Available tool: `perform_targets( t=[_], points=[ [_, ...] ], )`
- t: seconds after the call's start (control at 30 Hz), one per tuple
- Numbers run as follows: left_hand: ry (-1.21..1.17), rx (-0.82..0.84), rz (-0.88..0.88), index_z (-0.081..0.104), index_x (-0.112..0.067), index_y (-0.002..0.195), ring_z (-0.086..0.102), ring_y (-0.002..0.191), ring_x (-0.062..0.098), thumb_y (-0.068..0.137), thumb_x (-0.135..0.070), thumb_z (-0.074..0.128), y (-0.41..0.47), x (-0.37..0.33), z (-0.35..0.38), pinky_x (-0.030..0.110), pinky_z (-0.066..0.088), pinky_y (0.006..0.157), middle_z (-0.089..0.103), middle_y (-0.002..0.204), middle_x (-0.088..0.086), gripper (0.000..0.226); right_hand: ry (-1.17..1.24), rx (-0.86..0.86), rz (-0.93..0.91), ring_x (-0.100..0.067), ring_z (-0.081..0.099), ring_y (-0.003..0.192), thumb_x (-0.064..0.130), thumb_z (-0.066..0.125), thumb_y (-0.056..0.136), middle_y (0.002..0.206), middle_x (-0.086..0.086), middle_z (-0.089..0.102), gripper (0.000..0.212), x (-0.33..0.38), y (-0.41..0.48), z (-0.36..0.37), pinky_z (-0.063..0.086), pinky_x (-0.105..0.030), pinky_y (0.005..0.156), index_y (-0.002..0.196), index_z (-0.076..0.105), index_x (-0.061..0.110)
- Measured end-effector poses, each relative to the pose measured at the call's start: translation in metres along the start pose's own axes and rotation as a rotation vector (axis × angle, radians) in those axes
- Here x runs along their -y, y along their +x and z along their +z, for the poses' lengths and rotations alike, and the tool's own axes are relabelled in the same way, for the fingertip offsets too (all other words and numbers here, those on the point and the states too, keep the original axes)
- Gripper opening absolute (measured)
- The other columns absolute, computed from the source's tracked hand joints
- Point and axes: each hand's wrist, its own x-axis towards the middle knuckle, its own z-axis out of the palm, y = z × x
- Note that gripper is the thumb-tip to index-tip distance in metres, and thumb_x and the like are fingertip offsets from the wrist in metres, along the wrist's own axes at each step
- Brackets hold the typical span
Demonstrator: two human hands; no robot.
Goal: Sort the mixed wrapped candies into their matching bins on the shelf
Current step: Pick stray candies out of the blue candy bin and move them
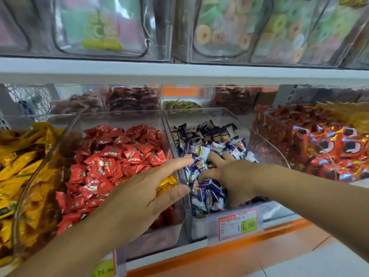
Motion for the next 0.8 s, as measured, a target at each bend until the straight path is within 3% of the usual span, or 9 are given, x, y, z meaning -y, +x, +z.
perform_targets(
  t=[0.03,0.1,0.2,0.3,0.43,0.5,0.67,0.73,0.8],
  points=[
    [-0.008,0.0,-0.003,0.019,-0.068,0.13,0.046,0.077,-0.029,0.083,-0.065,0.027,0.0,0.0,0.0,0.014,0.031,0.055,0.003,0.095,-0.048,0.048,0.04,-0.076,-0.014,-0.03,0.026,0.127,0.031,0.077,0.073,0.137,-0.003,0.019,0.08,-0.002,0.005,0.003,0.048,-0.041,0.085,0.137,0.03,0.044],
    [-0.006,0.002,-0.009,0.021,-0.069,0.127,0.047,0.065,-0.024,0.082,-0.067,0.027,0.0,0.0,0.0,0.015,0.029,0.055,0.033,0.093,-0.056,0.045,0.211,-0.227,-0.029,-0.029,0.041,0.116,0.032,0.077,0.076,0.129,-0.005,0.032,0.067,-0.006,0.014,0.004,0.046,-0.038,0.085,0.133,0.041,0.035],
    [-0.002,-0.012,-0.021,0.023,-0.07,0.123,0.048,0.061,-0.02,0.081,-0.069,0.027,0.0,0.004,0.001,0.017,0.028,0.054,0.047,0.077,-0.044,0.042,0.549,-0.401,0.005,-0.023,0.053,0.112,0.037,0.077,0.078,0.132,-0.003,0.046,0.056,-0.014,0.013,-0.013,0.042,-0.029,0.091,0.127,0.05,0.031],
    [0.009,-0.02,-0.026,0.021,-0.074,0.118,0.049,0.059,-0.018,0.081,-0.07,0.026,0.0,0.004,0.001,0.019,0.028,0.052,0.046,0.069,-0.05,0.038,0.761,-0.229,0.0,-0.012,0.063,0.099,0.041,0.078,0.076,0.137,0.016,0.043,0.061,-0.023,-0.012,-0.045,0.053,-0.029,0.083,0.13,0.049,0.041],
    [-0.003,-0.037,-0.022,0.016,-0.074,0.123,0.047,0.059,-0.021,0.083,-0.066,0.029,-0.001,0.001,0.001,0.016,0.028,0.051,0.042,0.069,-0.054,0.043,0.496,-0.106,-0.01,-0.001,0.065,0.083,0.028,0.07,0.086,0.095,0.017,0.07,0.017,-0.026,-0.05,-0.067,0.052,-0.022,0.079,0.102,0.07,0.032],
    [-0.015,-0.049,-0.014,0.015,-0.074,0.126,0.048,0.061,-0.02,0.082,-0.067,0.03,-0.001,0.002,0.002,0.017,0.029,0.051,0.043,0.078,-0.055,0.047,0.581,0.045,-0.084,0.005,0.065,0.079,0.017,0.063,0.091,0.086,0.018,0.072,0.017,-0.014,-0.052,-0.059,0.053,-0.019,0.076,0.097,0.075,0.028],
    [-0.017,-0.062,0.01,0.02,-0.07,0.131,0.049,0.062,-0.019,0.082,-0.068,0.03,0.0,0.006,0.004,0.017,0.029,0.053,0.038,0.096,-0.044,0.05,0.53,0.402,-0.137,-0.013,0.058,0.116,0.009,0.053,0.096,0.133,0.009,0.058,0.048,0.016,-0.019,-0.028,0.047,-0.028,0.099,0.137,0.048,0.032],
    [-0.016,-0.052,0.006,0.021,-0.07,0.13,0.05,0.056,-0.011,0.082,-0.069,0.03,0.0,0.009,0.005,0.019,0.029,0.052,0.048,0.084,-0.041,0.049,0.401,0.453,-0.139,-0.007,0.056,0.109,0.013,0.053,0.097,0.145,0.01,0.045,0.058,0.017,-0.014,-0.03,0.044,-0.013,0.087,0.145,0.035,0.039],
    [0.0,-0.041,0.006,0.022,-0.07,0.128,0.05,0.053,-0.007,0.082,-0.07,0.029,0.0,0.011,0.005,0.021,0.029,0.051,0.049,0.07,-0.045,0.047,0.276,0.451,-0.128,-0.007,0.052,0.106,0.023,0.055,0.096,0.149,0.009,0.037,0.062,0.017,-0.015,-0.027,0.045,-0.016,0.086,0.145,0.028,0.048]
  ],
)
